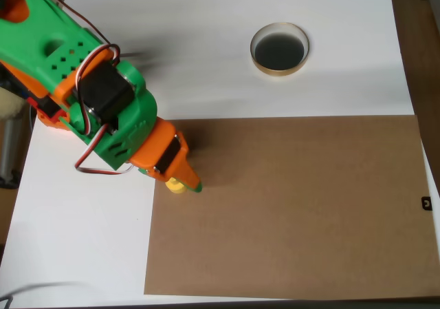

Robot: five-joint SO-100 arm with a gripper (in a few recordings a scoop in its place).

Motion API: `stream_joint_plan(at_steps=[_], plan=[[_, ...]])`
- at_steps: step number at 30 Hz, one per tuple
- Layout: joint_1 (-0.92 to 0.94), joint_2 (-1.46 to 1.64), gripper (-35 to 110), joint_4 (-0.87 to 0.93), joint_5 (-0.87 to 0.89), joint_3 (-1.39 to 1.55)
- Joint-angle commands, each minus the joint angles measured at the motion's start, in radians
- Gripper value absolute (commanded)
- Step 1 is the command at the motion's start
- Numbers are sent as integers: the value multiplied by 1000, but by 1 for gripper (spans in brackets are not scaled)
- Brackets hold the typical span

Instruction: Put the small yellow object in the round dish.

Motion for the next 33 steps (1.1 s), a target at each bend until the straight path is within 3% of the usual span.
stream_joint_plan(at_steps=[1,17,33], plan=[[-23,14,26,0,2,-28],[-26,14,25,-32,-6,31],[-3,11,25,-230,-38,172]])
